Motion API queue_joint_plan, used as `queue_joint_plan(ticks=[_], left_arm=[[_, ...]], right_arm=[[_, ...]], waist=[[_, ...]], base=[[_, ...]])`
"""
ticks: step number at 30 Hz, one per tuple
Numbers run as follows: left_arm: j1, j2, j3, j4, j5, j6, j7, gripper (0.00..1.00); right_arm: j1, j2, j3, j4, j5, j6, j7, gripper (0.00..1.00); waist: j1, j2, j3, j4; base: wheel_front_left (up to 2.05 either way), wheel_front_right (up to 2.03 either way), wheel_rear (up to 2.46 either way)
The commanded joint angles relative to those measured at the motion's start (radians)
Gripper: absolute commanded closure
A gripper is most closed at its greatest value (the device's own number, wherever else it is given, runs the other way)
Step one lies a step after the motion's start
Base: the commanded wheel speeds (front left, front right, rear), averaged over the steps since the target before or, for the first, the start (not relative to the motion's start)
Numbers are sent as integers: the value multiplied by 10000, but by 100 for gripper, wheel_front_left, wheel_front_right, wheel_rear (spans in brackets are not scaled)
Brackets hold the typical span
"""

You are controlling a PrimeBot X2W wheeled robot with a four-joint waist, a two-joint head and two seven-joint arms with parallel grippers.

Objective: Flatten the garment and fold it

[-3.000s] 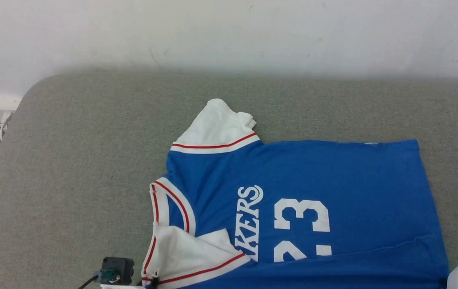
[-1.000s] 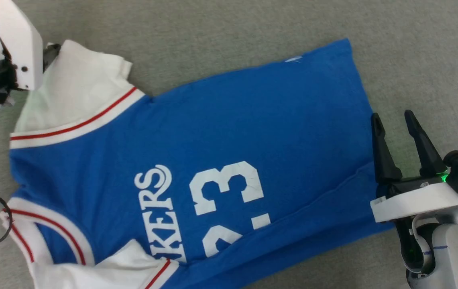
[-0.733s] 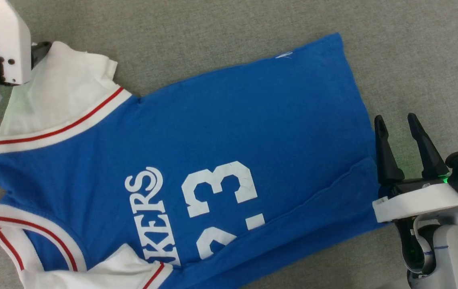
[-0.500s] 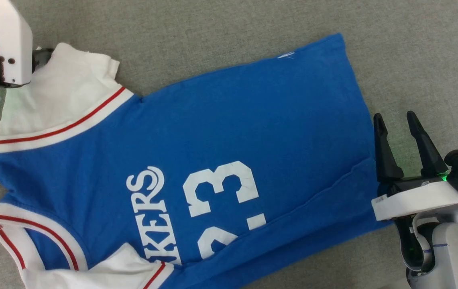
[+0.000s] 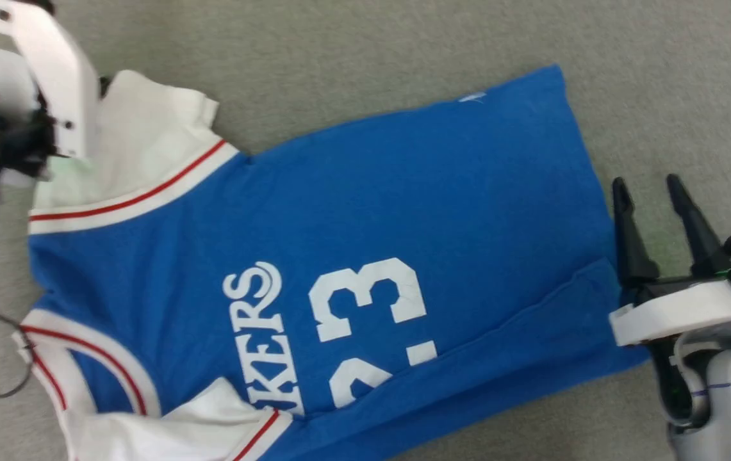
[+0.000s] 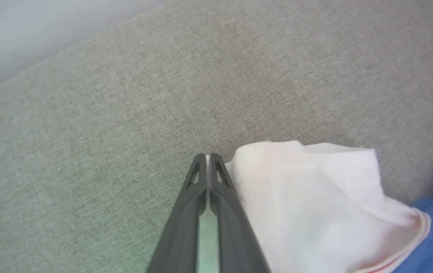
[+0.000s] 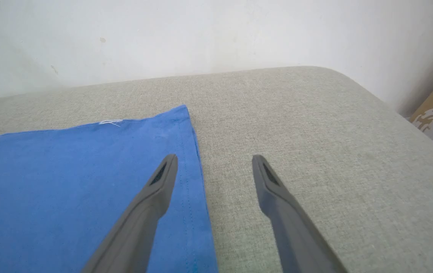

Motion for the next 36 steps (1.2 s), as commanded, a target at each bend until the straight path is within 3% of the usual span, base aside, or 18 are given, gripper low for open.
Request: queue_joint_plan(ticks=[1,4,9,12,19,25,32,33,34,35,36], left_arm=[[214,-182,-112,-19,290,-67,-673,100],[298,-444,-215,-173,753,-59,-1942,100],[564,-856,-313,-622,1245,82,-3495,100],[826,-957,-370,-1141,1425,188,-4095,100],[1735,-983,-536,-2849,1659,661,-4786,100],[2350,-959,-665,-4210,1799,1093,-5008,100],[2694,-1007,-871,-5077,1941,1348,-5062,100],[2733,-1003,-898,-5134,1955,1364,-5069,100],[2772,-994,-924,-5168,1968,1378,-5073,100],[2810,-987,-945,-5183,1970,1390,-5072,100],[2810,-987,-945,-5183,1970,1390,-5072,100]], right_arm=[[-242,-215,-33,-121,-12,-7,165,0],[-437,-732,43,-270,190,-7,846,0],[-1081,-2093,641,-285,801,-7,3013,0],[-1737,-3063,1089,-64,1093,-7,4435,0],[-3686,-4526,2200,1359,1945,-7,7361,0],[-4936,-5309,3088,2679,1937,-7,8603,0],[-5254,-5596,4117,3868,2152,-7,8995,0],[-5222,-5600,4252,3994,2271,-7,9035,15],[-5200,-5625,4391,4080,2350,-7,9016,62],[-5192,-5664,4525,4140,2395,-7,8935,100],[-5192,-5664,4525,4140,2395,-7,8935,100]], waist=[[-1,0,-464,471],[-1,0,-813,940],[-1,0,-1151,1761],[-1,0,-1195,2202],[-1,0,-995,2965],[-1,0,-707,3547],[-1,0,-517,3945],[-1,0,-509,3968],[-1,0,-508,3986],[-1,0,-511,3998],[-1,0,-511,3998]], base=[[0,0,0],[0,0,0],[0,0,0],[0,0,0],[0,0,0],[0,0,0],[0,0,0],[0,0,0],[0,0,0],[0,0,0],[0,0,0]])
